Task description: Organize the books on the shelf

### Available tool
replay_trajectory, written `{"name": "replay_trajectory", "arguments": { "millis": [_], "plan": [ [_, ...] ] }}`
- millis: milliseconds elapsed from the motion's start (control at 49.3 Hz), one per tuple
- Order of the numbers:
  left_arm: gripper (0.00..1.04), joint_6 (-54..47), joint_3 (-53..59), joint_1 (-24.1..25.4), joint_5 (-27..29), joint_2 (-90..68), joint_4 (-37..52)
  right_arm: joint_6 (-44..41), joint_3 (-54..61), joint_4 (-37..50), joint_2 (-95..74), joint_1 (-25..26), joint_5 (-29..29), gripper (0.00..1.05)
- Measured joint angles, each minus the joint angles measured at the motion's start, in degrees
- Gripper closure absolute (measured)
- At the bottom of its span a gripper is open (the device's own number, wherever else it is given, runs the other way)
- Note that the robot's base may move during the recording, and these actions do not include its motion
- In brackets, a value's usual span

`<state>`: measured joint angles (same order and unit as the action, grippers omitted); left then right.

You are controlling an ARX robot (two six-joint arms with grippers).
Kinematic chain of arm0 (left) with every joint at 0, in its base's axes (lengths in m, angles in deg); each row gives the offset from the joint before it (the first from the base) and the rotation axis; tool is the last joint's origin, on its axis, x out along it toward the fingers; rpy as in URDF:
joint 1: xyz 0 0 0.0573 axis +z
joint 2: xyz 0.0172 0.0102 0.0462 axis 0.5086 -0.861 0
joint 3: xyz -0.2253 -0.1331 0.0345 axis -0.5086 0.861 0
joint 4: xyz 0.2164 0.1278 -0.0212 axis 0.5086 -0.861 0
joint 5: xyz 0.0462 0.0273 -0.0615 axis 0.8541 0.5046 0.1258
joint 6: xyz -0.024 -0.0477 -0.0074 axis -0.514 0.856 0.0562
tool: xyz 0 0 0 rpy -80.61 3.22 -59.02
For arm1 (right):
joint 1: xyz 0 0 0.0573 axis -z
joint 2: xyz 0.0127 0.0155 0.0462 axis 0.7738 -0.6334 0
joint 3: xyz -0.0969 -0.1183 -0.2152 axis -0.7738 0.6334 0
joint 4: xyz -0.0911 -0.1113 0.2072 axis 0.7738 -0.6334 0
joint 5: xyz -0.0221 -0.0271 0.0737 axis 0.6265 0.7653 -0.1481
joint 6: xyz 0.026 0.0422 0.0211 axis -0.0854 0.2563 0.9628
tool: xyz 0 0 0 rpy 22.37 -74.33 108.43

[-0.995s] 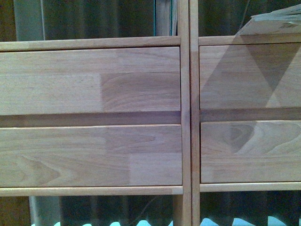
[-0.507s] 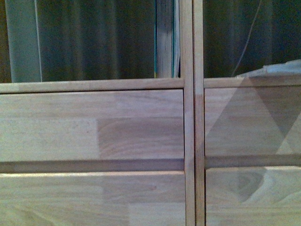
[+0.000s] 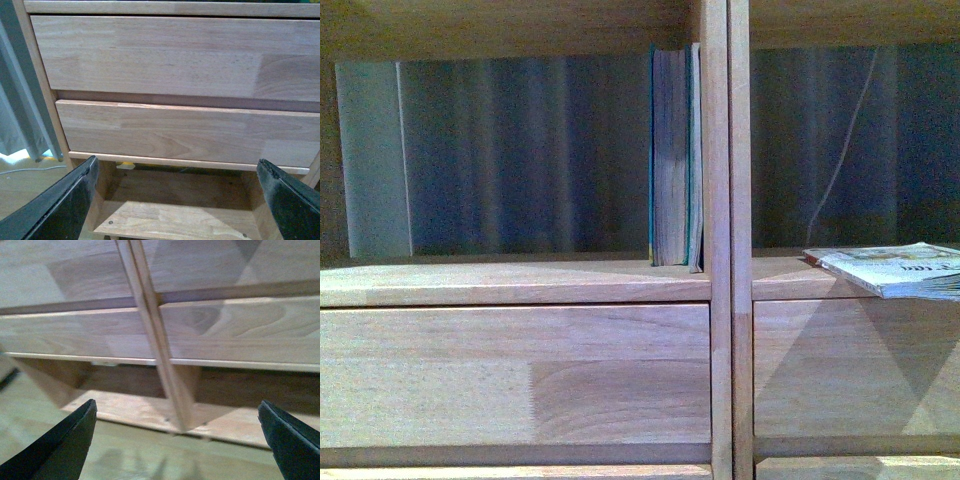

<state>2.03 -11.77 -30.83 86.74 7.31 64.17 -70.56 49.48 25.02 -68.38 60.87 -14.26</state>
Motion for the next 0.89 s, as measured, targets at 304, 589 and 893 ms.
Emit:
{"name": "replay_trajectory", "arguments": {
  "millis": [304, 589, 893],
  "plan": [
    [0.07, 0.00, 0.00, 0.00, 0.02, 0.00, 0.00, 25.20, -15.32, 19.41, -24.30, 1.20, -3.56, 0.07],
    [0.07, 0.00, 0.00, 0.00, 0.02, 0.00, 0.00, 49.62, -25.79, 27.96, -45.88, -7.41, 7.82, 0.07],
    [0.07, 0.00, 0.00, 0.00, 0.02, 0.00, 0.00, 57.61, -31.54, 34.03, -57.42, -12.74, 18.60, 0.07]
  ]
}}
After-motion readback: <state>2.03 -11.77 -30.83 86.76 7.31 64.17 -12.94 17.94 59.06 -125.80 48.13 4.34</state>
